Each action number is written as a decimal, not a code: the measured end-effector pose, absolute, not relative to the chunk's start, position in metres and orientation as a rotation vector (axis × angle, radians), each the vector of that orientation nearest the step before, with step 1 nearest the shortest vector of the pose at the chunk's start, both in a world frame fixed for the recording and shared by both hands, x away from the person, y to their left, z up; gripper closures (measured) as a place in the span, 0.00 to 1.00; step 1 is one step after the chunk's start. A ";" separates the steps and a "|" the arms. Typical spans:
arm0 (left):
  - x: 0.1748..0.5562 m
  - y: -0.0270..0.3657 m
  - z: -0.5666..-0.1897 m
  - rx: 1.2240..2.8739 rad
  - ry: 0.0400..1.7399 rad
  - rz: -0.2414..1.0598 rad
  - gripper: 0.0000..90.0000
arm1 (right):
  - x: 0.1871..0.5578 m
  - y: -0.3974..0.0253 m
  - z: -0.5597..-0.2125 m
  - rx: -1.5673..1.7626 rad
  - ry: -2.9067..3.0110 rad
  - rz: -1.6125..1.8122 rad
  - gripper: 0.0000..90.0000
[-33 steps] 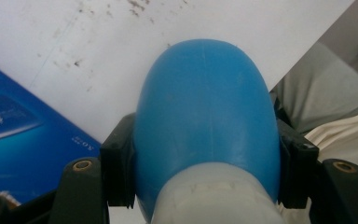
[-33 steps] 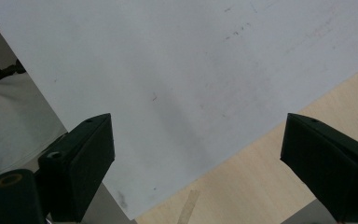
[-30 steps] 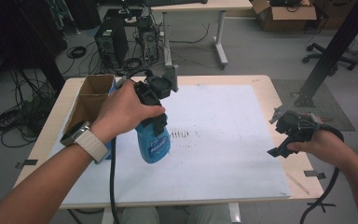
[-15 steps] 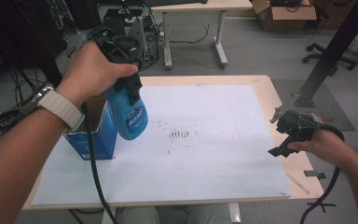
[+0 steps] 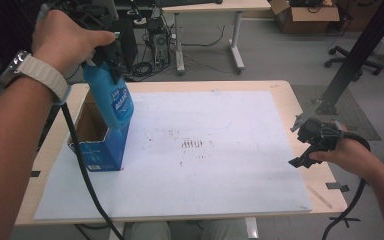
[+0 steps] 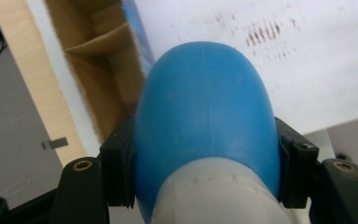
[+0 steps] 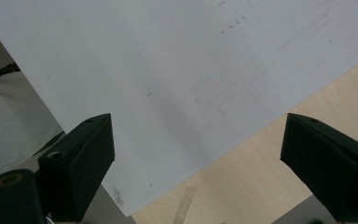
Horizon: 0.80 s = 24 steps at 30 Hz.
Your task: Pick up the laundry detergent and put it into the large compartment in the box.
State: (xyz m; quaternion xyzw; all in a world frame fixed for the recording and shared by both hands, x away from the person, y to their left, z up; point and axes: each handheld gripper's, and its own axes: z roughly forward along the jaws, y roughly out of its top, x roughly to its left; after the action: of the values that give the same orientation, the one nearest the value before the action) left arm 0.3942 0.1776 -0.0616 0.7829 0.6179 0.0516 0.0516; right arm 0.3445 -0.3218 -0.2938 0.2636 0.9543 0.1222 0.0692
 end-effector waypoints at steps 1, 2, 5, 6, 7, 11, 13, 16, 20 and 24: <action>0.395 0.180 -0.061 2.375 1.893 0.166 0.42 | 0.345 -0.322 -0.294 0.794 2.873 0.368 0.11; 0.396 0.183 -0.060 2.362 1.915 0.187 0.42 | 0.345 -0.322 -0.294 0.796 2.872 0.369 0.11; 0.399 0.191 -0.059 2.346 1.952 0.243 0.42 | 0.345 -0.323 -0.293 0.801 2.870 0.370 0.11; 0.401 0.195 -0.060 2.337 1.969 0.265 0.42 | 0.345 -0.324 -0.293 0.802 2.868 0.368 0.11; 0.402 0.198 -0.060 2.326 1.983 0.281 0.42 | 0.345 -0.324 -0.293 0.804 2.867 0.367 0.11; 0.406 0.210 -0.066 2.299 2.006 0.328 0.42 | 0.345 -0.325 -0.292 0.815 2.859 0.370 0.11; 0.408 0.215 -0.070 2.292 2.019 0.336 0.42 | 0.346 -0.325 -0.293 0.819 2.860 0.365 0.11; 0.410 0.220 -0.078 2.290 2.023 0.358 0.42 | 0.346 -0.325 -0.294 0.827 2.859 0.364 0.11; 0.415 0.226 -0.094 2.290 2.034 0.361 0.42 | 0.346 -0.324 -0.296 0.827 2.864 0.358 0.11; 0.419 0.233 -0.113 2.275 2.040 0.342 0.42 | 0.347 -0.323 -0.298 0.830 2.871 0.347 0.11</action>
State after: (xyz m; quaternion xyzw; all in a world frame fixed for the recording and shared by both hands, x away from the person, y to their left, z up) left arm 0.4189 0.2333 -0.1126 0.7394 0.6632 0.1111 0.0334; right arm 0.3470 -0.3229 -0.2982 0.2754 0.9521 0.1152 0.0665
